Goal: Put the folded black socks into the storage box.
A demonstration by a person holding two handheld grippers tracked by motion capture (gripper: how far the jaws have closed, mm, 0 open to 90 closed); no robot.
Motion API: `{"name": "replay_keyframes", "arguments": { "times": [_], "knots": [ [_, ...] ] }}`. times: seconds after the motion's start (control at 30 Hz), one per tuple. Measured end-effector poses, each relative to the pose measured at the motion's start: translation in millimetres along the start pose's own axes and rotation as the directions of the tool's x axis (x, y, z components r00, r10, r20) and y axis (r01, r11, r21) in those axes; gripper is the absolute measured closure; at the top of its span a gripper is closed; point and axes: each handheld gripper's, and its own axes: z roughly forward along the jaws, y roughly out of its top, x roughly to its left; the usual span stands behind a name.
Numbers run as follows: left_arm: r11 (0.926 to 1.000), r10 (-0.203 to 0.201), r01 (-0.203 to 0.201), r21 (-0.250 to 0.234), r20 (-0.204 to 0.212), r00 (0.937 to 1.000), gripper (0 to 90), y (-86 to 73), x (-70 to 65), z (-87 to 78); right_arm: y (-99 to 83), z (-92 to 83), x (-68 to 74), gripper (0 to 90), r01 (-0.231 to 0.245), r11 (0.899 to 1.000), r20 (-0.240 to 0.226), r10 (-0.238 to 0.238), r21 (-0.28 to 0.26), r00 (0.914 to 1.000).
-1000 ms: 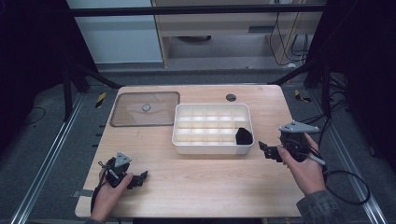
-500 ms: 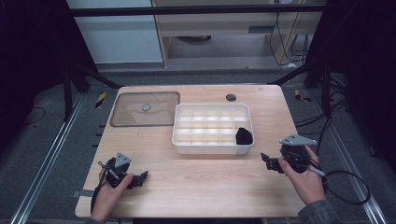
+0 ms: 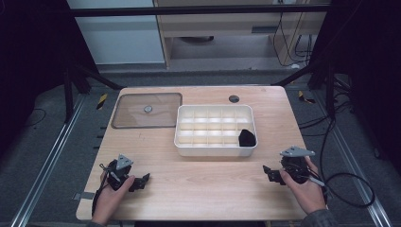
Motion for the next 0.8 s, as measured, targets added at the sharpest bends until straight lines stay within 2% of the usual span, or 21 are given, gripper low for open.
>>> {"name": "replay_keyframes", "arguments": {
  "times": [0.53, 0.8],
  "knots": [
    [1.0, 0.003, -0.003, 0.0, 0.001, 1.0, 0.0, 0.0, -0.1, -0.1, -17.7, 17.3, 2.4, 11.0, 0.003, 1.0, -0.007, -0.003, 0.031, 1.0],
    [1.0, 0.007, -0.007, 0.003, 0.002, 1.0, 0.0, 0.0, 0.0, -0.3, -22.8, 30.2, -0.9, 11.0, -0.057, 0.998, -0.003, 0.057, -0.008, 0.9984]
  ]
}}
